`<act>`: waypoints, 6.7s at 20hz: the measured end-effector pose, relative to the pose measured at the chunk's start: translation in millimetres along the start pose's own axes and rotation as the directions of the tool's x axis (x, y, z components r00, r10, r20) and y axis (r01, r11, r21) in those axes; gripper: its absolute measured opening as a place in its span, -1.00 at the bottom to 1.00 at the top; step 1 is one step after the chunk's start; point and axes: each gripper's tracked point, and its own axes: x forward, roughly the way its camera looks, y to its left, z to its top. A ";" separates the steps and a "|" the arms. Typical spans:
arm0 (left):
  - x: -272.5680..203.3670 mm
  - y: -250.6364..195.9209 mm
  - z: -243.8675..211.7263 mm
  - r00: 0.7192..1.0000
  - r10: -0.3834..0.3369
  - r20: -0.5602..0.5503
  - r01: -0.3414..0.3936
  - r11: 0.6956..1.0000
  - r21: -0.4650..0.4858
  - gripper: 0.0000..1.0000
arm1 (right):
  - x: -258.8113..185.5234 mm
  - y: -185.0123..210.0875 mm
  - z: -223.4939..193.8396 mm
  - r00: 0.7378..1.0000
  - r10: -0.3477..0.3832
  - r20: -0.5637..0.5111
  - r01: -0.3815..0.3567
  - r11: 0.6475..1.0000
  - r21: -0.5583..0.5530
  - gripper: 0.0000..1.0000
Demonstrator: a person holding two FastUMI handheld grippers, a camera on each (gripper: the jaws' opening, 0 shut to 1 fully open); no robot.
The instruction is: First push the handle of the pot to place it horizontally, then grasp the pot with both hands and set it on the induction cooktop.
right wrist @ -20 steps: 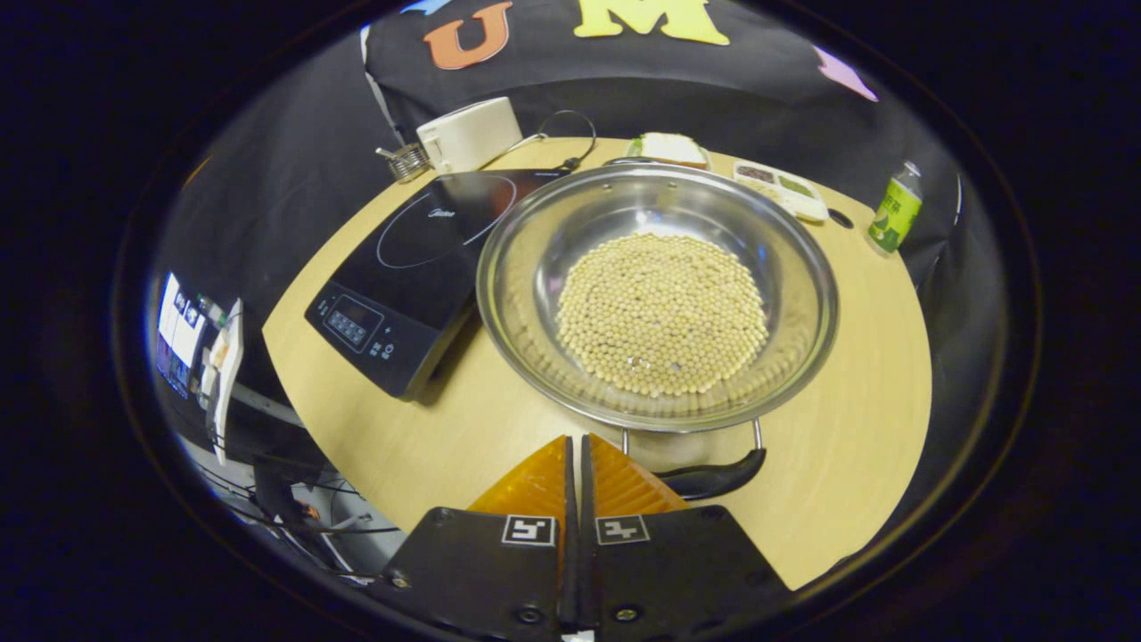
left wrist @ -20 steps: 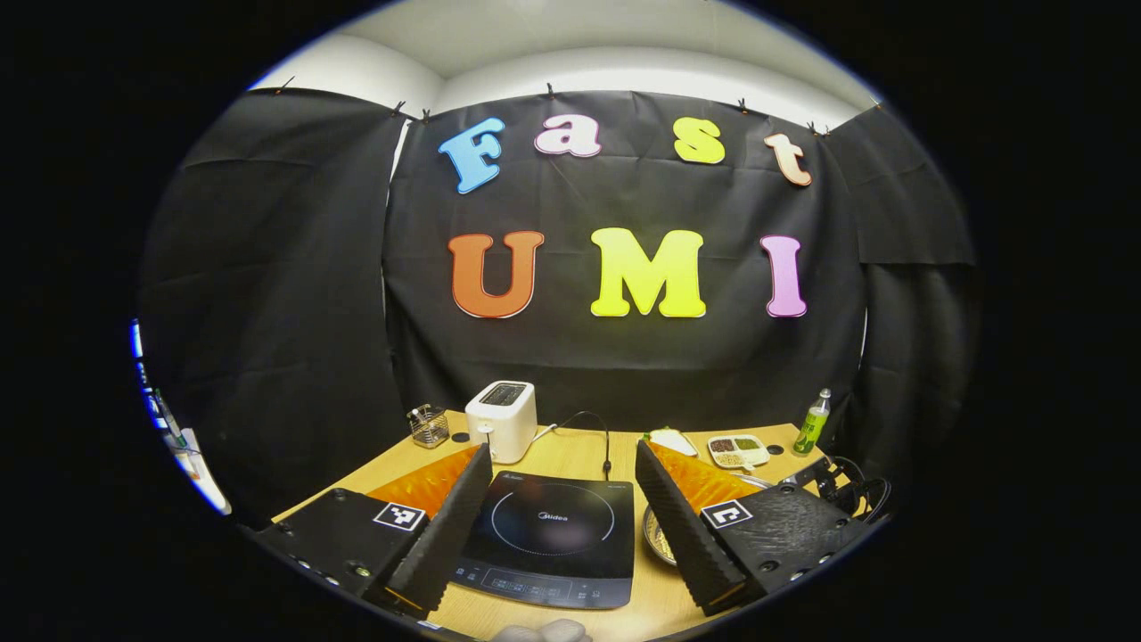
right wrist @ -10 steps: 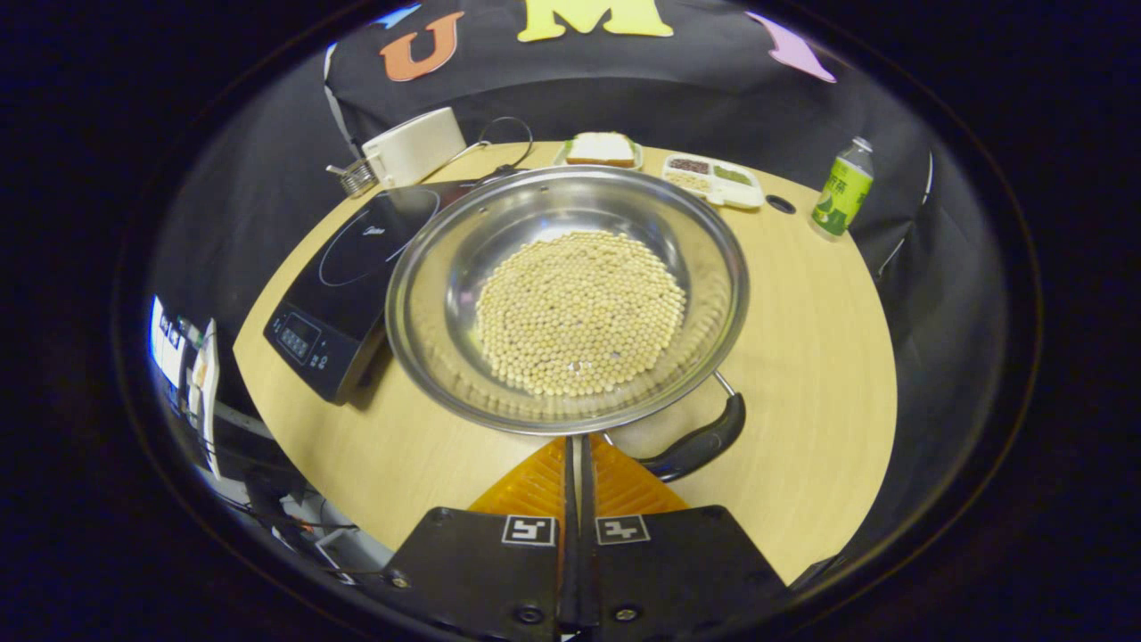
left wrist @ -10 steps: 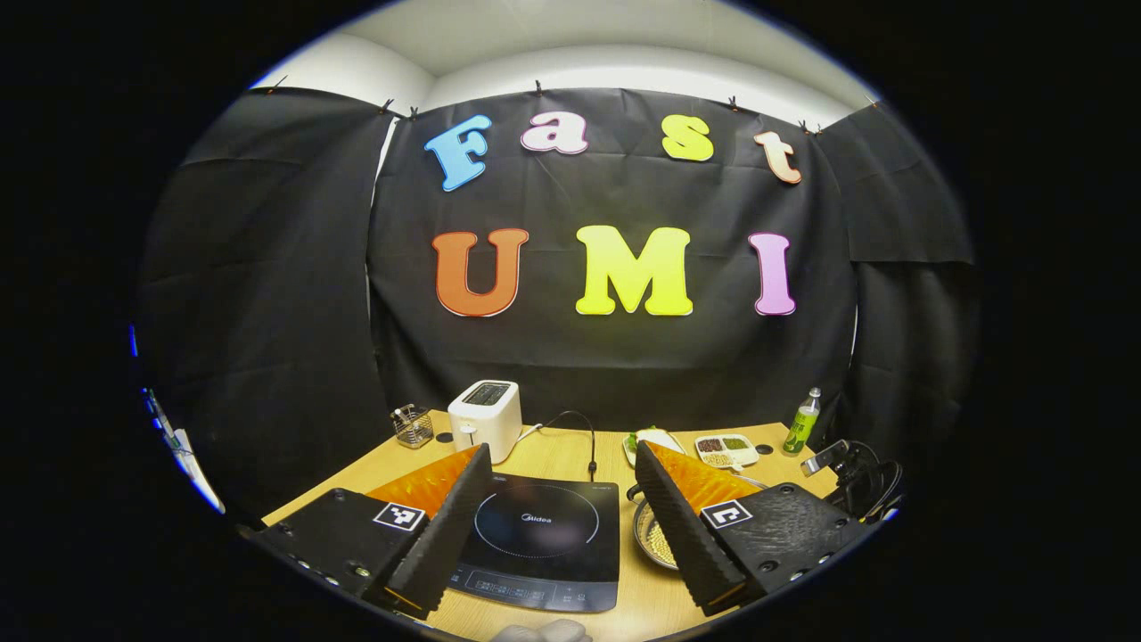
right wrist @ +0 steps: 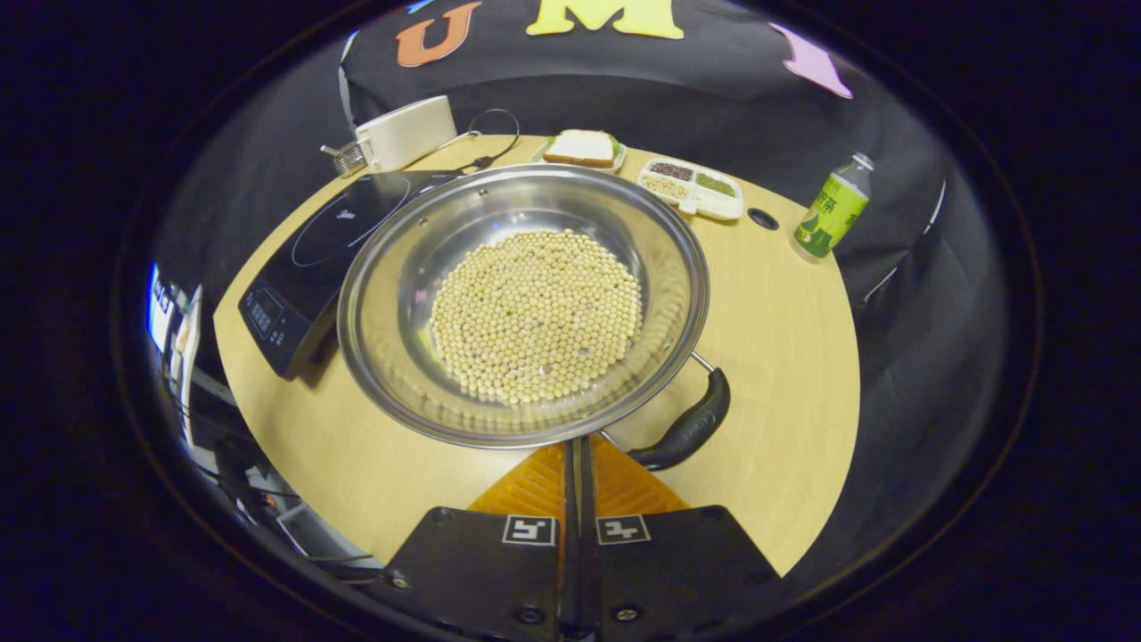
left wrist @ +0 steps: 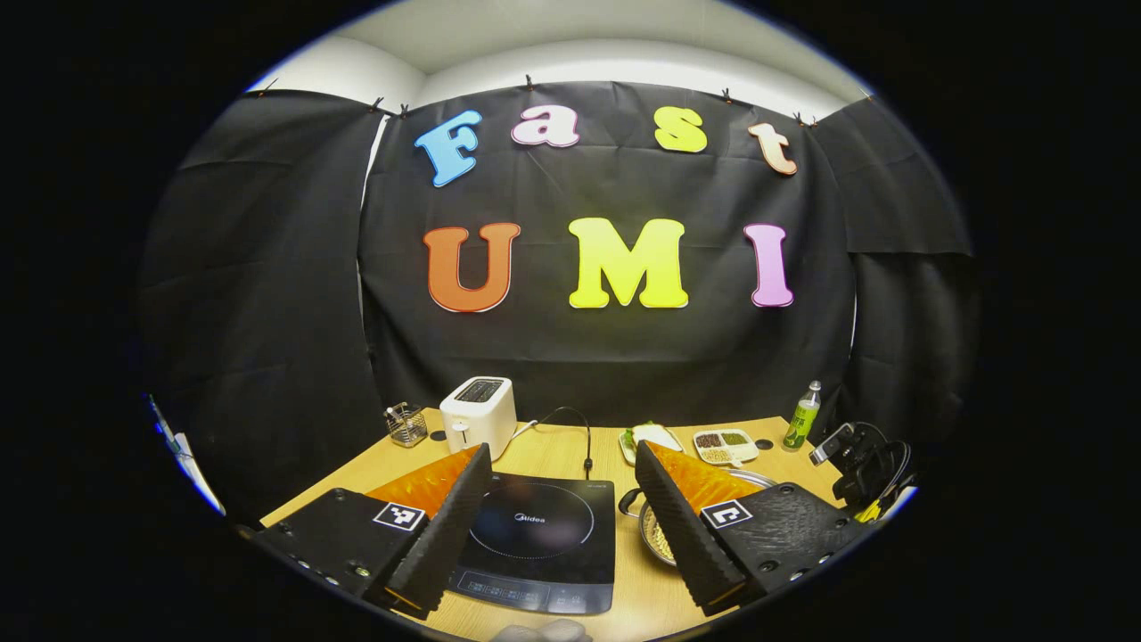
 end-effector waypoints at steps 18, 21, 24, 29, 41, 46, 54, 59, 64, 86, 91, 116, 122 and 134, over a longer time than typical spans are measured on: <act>1.5 -36.5 -10.3 0.987 0.154 -0.037 -0.155 0.988 -0.008 0.93 | 17.4 -89.8 32.9 0.999 0.036 0.032 -0.031 0.989 -0.146 -0.93; 6.7 -42.4 -13.5 0.988 0.150 -0.041 -0.151 0.989 -0.005 0.93 | 16.2 -93.3 31.7 0.999 0.035 0.039 -0.029 0.990 -0.141 -0.98; 15.3 -46.3 -17.0 0.991 0.129 -0.044 -0.129 0.992 -0.004 0.93 | 4.4 -98.1 30.3 0.996 0.012 0.083 -0.005 0.997 -0.081 -0.92; 36.0 -58.4 -31.8 0.997 0.060 -0.057 -0.060 0.998 0.006 0.94 | -21.0 -108.7 16.8 0.990 -0.042 0.134 0.041 0.999 0.012 -0.25; 94.9 -95.2 -123.8 0.972 -0.087 -0.216 0.091 0.996 0.009 0.94 | -43.5 -111.6 40.8 0.962 -0.119 0.246 0.063 0.972 0.225 0.75; 121.1 -110.9 -171.5 0.943 -0.110 -0.313 0.116 0.993 0.001 0.94 | -20.0 -114.3 59.2 0.963 -0.126 0.240 0.062 0.965 0.256 0.75; 152.1 -121.4 -227.4 0.892 -0.113 -0.438 0.111 0.993 -0.031 0.94 | 19.8 -123.9 71.7 0.974 -0.127 0.189 0.076 0.963 0.258 0.75; 159.7 -131.1 -247.2 0.867 -0.124 -0.483 0.118 0.992 -0.042 0.93 | 33.5 -122.1 73.2 0.979 -0.116 0.166 0.072 0.965 0.252 0.67; 161.2 -138.4 -260.0 0.845 -0.126 -0.519 0.125 0.991 -0.038 0.80 | 40.0 -120.5 73.0 0.984 -0.103 0.145 0.065 0.968 0.241 0.48; 162.7 -128.2 -238.5 0.826 -0.205 -0.524 0.233 0.972 -0.012 0.19 | -40.1 -83.6 46.3 0.974 -0.197 0.114 0.132 0.896 0.425 0.02; 150.3 -105.9 -217.6 0.838 -0.205 -0.505 0.239 0.971 0.003 0.19 | -61.5 -52.8 53.7 0.970 -0.197 0.145 0.121 0.900 0.419 0.02; 163.5 77.9 -185.1 0.869 -0.081 -0.488 0.117 0.992 0.043 0.19 | -37.2 97.1 146.0 0.978 -0.093 0.185 0.025 0.940 0.340 0.02; 177.7 105.9 -192.6 0.863 -0.068 -0.500 0.106 0.993 0.047 0.19 | -17.8 129.4 164.8 0.982 -0.086 0.168 0.022 0.937 0.350 0.02; 209.6 151.1 -218.2 0.850 -0.057 -0.524 0.097 0.994 0.049 0.19 | 20.5 171.2 185.1 0.987 -0.092 0.132 0.037 0.929 0.368 0.02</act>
